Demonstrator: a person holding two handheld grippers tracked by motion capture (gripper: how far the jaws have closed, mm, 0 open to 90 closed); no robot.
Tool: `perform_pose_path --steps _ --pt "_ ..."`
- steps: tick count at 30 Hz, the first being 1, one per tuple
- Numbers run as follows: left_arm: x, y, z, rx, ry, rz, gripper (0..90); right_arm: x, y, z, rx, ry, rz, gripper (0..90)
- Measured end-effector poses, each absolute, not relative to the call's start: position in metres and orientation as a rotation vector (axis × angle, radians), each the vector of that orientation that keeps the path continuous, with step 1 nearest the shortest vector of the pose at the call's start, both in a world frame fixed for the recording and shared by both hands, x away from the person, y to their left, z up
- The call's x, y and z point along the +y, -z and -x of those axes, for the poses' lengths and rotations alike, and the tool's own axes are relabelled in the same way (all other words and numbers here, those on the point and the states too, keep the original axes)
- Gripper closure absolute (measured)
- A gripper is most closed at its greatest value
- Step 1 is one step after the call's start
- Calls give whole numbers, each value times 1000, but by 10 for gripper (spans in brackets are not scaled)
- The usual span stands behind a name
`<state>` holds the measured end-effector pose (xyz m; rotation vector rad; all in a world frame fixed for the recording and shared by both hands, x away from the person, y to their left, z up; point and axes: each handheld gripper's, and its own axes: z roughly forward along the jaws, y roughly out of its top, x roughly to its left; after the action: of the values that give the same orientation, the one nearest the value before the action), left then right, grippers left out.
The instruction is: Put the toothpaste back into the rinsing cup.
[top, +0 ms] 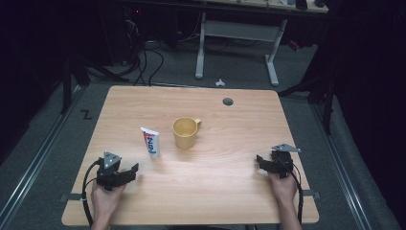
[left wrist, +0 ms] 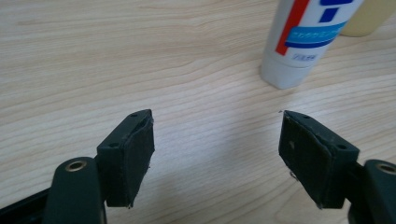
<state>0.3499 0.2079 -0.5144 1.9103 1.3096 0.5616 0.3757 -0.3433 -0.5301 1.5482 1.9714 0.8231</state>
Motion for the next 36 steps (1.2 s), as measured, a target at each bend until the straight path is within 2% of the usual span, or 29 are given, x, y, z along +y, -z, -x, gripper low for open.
perform_pose_path --steps 36 --pt "173 485 -361 1221 -541 -1971 269 -343 530 -374 1973 -822 -1545 287"
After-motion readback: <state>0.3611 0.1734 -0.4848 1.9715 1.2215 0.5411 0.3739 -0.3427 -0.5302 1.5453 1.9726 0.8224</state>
